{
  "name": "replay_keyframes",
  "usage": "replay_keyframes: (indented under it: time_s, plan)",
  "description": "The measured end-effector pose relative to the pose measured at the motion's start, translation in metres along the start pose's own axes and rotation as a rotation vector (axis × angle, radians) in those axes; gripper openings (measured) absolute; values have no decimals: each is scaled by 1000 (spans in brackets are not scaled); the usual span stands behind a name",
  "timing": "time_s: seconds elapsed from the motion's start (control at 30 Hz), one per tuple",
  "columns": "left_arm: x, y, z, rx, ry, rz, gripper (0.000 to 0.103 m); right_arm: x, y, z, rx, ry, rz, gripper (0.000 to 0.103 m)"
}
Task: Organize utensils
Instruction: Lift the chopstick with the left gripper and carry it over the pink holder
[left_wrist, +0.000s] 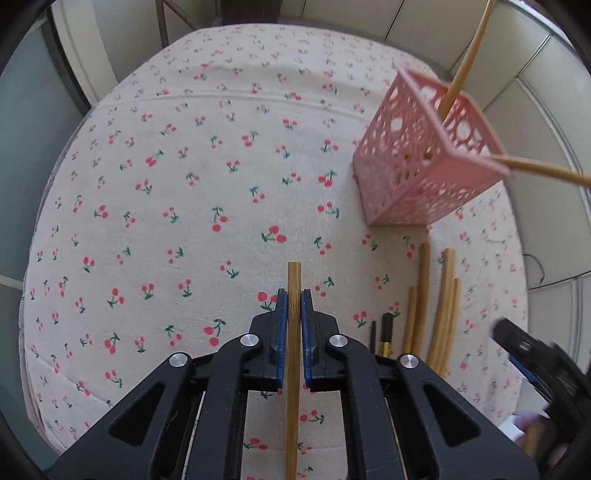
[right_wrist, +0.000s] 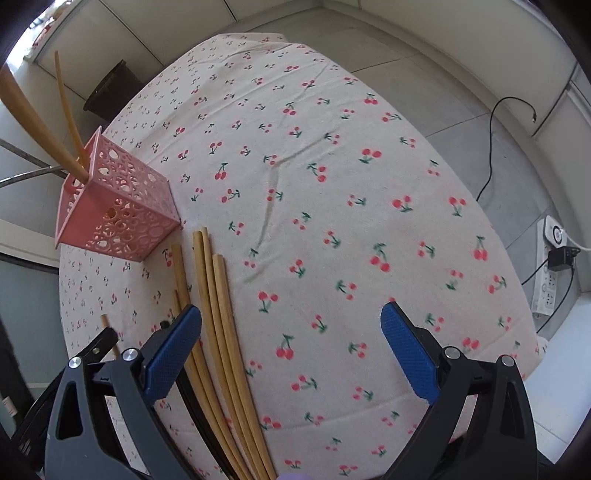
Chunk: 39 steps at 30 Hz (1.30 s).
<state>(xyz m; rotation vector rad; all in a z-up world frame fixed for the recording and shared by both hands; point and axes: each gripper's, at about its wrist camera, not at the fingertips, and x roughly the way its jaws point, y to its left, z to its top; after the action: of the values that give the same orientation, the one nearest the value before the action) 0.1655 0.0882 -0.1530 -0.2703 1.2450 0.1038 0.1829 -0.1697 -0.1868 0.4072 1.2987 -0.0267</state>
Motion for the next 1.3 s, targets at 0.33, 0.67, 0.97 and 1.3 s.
replay_keyframes:
  time_s: [0.33,0.67,0.97,1.3]
  plan:
    - [-7,15,4,-46,9,-21,7,29,19,11,-23,-15,-117,95]
    - [-8,17,3,-46,4,-21,7,45,35,10,-158,-76,-230,95]
    - [-10,9,2,-16,-13,-80,7,27,26,6,-173,-92,-72,25]
    - [-38,10,1,-10,-126,-165,7,2,5,3,-70,-100,110,8]
